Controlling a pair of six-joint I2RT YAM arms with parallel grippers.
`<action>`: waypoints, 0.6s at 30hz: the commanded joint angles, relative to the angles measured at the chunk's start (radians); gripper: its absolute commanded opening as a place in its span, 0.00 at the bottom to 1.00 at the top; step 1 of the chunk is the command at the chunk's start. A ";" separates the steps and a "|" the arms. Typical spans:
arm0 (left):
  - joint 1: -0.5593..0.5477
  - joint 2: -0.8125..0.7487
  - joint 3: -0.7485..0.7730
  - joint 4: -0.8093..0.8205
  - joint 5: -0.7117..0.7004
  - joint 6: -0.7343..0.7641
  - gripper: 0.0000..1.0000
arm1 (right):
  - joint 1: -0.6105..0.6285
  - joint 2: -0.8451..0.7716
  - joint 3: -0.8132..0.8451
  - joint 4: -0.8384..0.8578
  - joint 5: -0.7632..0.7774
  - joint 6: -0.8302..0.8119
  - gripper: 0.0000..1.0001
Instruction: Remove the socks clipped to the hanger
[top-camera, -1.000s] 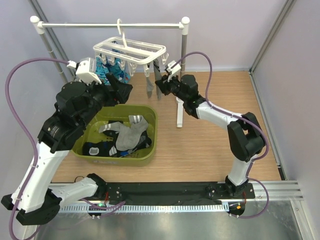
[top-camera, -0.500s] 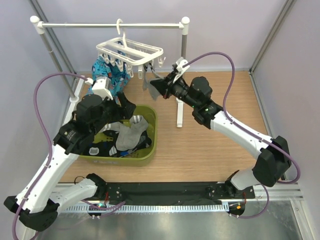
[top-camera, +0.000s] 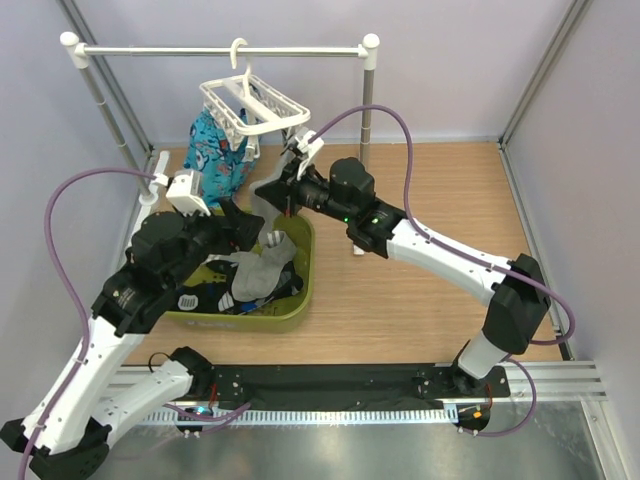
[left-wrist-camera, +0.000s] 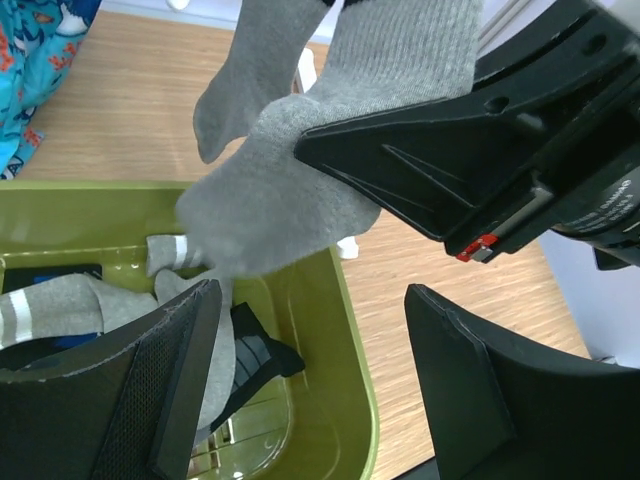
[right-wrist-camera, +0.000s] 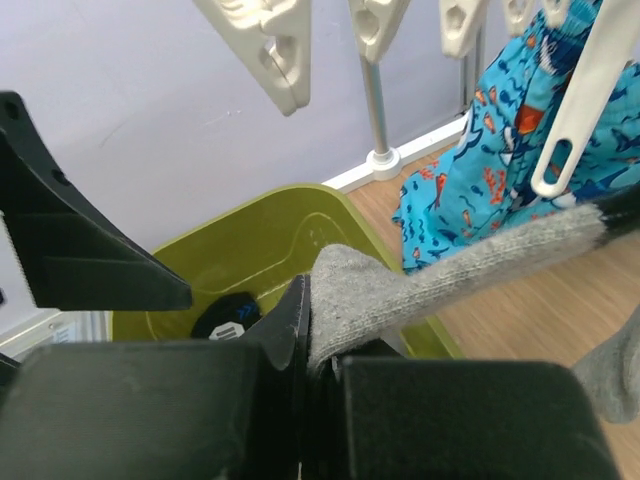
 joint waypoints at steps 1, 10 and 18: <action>0.005 0.012 -0.040 0.082 0.034 0.039 0.79 | 0.007 -0.026 0.038 0.038 0.007 0.068 0.01; 0.005 0.056 -0.118 0.213 0.175 0.158 0.84 | 0.007 -0.146 -0.139 0.165 -0.035 0.206 0.01; 0.005 0.116 -0.144 0.311 0.176 0.167 0.85 | 0.007 -0.164 -0.186 0.211 -0.056 0.272 0.01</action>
